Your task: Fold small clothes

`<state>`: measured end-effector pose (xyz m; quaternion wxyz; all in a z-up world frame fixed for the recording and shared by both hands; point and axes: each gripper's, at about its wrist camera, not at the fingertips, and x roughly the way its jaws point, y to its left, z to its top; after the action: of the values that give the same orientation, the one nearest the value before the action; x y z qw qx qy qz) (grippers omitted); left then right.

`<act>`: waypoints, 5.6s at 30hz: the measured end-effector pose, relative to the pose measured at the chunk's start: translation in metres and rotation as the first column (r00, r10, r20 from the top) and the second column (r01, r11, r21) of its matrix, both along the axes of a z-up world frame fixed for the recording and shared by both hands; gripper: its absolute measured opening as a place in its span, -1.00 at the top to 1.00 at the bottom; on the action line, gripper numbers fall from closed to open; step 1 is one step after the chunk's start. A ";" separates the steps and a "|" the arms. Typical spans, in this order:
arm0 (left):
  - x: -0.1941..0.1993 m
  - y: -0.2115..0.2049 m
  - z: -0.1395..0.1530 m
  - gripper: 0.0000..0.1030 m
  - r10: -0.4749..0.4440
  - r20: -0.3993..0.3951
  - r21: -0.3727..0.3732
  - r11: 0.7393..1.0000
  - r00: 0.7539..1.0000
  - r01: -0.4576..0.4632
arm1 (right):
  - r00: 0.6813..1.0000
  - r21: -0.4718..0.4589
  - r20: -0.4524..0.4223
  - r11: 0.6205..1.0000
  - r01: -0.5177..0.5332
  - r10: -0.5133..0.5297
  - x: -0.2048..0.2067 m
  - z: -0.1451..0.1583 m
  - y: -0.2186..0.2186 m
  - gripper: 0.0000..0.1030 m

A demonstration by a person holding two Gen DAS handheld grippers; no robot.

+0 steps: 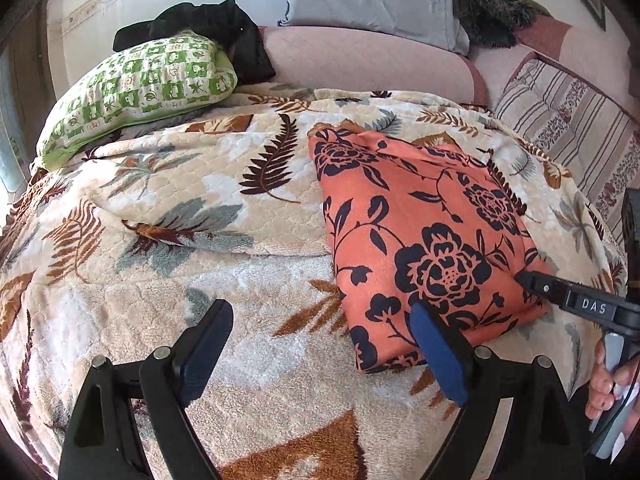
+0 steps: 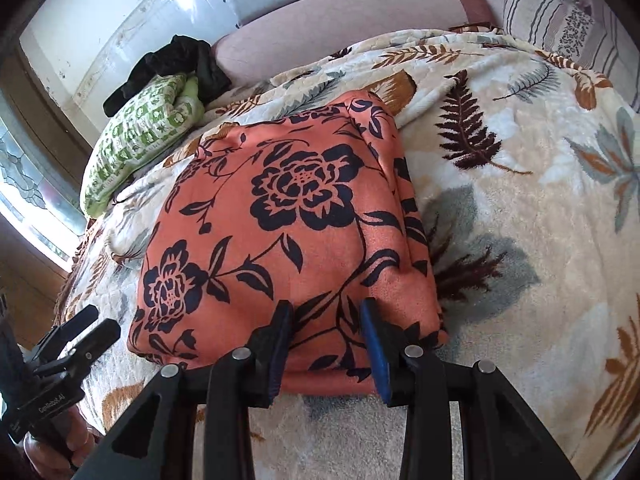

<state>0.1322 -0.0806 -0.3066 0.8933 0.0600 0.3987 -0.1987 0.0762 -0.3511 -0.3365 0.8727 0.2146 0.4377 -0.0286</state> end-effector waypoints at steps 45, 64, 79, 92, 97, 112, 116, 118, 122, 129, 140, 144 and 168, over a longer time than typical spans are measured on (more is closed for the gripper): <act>0.048 0.000 -0.030 -0.92 0.138 -0.151 0.001 0.990 0.979 -0.139 | 0.992 -0.113 -0.054 0.986 -0.122 0.116 0.074 0.044 0.043 0.22; 0.052 -0.002 -0.033 -0.92 0.139 -0.184 0.004 0.990 0.973 -0.140 | 0.961 -0.110 -0.188 0.968 -0.226 0.203 0.208 0.001 0.099 0.11; 0.025 -0.017 -0.039 -0.92 0.055 -0.095 0.039 0.998 0.994 -0.052 | 0.991 -0.181 -0.111 0.979 -0.093 0.074 0.063 0.012 0.034 0.09; -0.035 -0.006 0.005 -0.92 0.036 0.048 0.151 0.988 0.998 -0.043 | 0.999 -0.138 -0.043 0.990 -0.023 0.017 -0.010 0.028 0.031 -0.03; -0.057 0.000 0.055 -0.92 0.052 0.169 0.140 0.987 0.984 -0.076 | 0.999 -0.194 0.033 0.981 -0.026 0.033 -0.026 0.057 0.049 -0.03; -0.083 0.009 0.111 -0.92 0.105 0.237 0.081 0.989 0.966 -0.127 | 0.989 -0.339 0.137 0.941 -0.009 0.058 -0.059 0.121 0.083 -0.07; -0.088 0.009 0.118 -0.92 0.101 0.244 0.073 0.990 0.964 -0.122 | 0.989 -0.383 0.140 0.924 0.005 0.052 -0.065 0.130 0.089 -0.07; -0.090 0.008 0.121 -0.92 0.102 0.250 0.073 0.990 0.963 -0.124 | 0.989 -0.411 0.140 0.911 0.019 0.043 -0.067 0.135 0.091 -0.08; -0.093 0.007 0.126 -0.92 0.100 0.250 0.077 0.989 0.963 -0.123 | 0.989 -0.463 0.147 0.885 0.051 0.020 -0.071 0.146 0.093 -0.09; -0.098 0.002 0.131 -0.92 0.117 0.280 0.106 0.983 0.953 -0.152 | 0.985 -0.501 0.172 0.861 0.089 -0.001 -0.078 0.161 0.089 -0.15; -0.106 -0.005 0.141 -0.93 0.105 0.304 0.115 0.982 0.947 -0.146 | 0.984 -0.501 0.177 0.859 0.107 -0.020 -0.083 0.163 0.082 -0.15; -0.107 -0.006 0.142 -0.93 0.108 0.308 0.119 0.981 0.945 -0.151 | 0.983 -0.497 0.180 0.861 0.110 -0.021 -0.084 0.163 0.082 -0.15; -0.100 -0.005 0.137 -0.93 0.131 0.282 0.118 0.978 0.950 -0.170 | 0.985 -0.505 0.172 0.857 0.100 -0.014 -0.083 0.160 0.081 -0.16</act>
<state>0.0326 -0.0853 -0.1696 0.9458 0.1191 0.2881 -0.0911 -0.0064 -0.2701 -0.1765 0.9297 -0.0103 0.3355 -0.1520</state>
